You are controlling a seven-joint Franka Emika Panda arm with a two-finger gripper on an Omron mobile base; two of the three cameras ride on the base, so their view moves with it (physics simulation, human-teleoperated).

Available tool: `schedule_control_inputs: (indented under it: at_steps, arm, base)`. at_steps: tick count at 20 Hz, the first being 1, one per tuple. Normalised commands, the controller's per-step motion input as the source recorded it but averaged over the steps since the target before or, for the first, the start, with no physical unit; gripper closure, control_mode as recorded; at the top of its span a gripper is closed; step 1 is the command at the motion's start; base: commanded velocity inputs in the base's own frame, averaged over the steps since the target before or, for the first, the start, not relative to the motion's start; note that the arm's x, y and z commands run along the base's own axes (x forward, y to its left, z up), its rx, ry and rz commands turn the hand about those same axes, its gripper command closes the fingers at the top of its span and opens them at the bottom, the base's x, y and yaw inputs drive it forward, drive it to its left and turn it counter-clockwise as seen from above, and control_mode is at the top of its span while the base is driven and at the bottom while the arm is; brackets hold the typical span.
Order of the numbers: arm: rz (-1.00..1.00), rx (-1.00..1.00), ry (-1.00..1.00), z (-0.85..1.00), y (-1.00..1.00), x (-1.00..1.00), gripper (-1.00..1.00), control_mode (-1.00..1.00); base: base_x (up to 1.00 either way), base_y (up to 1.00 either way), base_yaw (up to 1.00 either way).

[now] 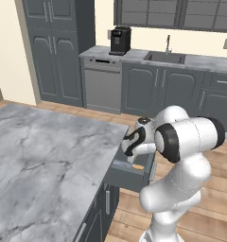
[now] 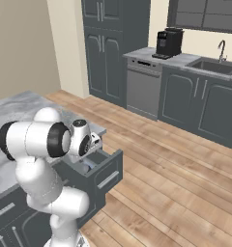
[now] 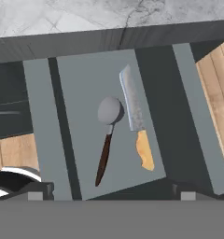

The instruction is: Pick up the metallic utensils from the counter and place them in the open drawer. Make sure not to pick up any wooden utensils.

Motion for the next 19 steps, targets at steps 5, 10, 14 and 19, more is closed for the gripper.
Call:
schedule_control_inputs:
  at_steps: [5, 10, 14, 19]
  arm:
    - [-0.21, 0.0, -0.01, 1.0, 0.17, -0.76, -1.0, -1.0]
    - [-0.48, 0.12, 0.11, 1.0, 0.12, -0.37, -1.0, -1.0]
    - [-0.66, 0.31, 0.14, 1.0, 0.01, -0.36, -1.0, -1.0]
    - [-0.67, 0.28, 0.09, 0.93, 0.03, -0.47, -1.0, -1.0]
  base:
    - [0.0, 0.0, 0.0]
    - [0.0, 0.0, 0.0]
    - [0.0, 0.0, 0.0]
    - [0.0, 0.0, 0.0]
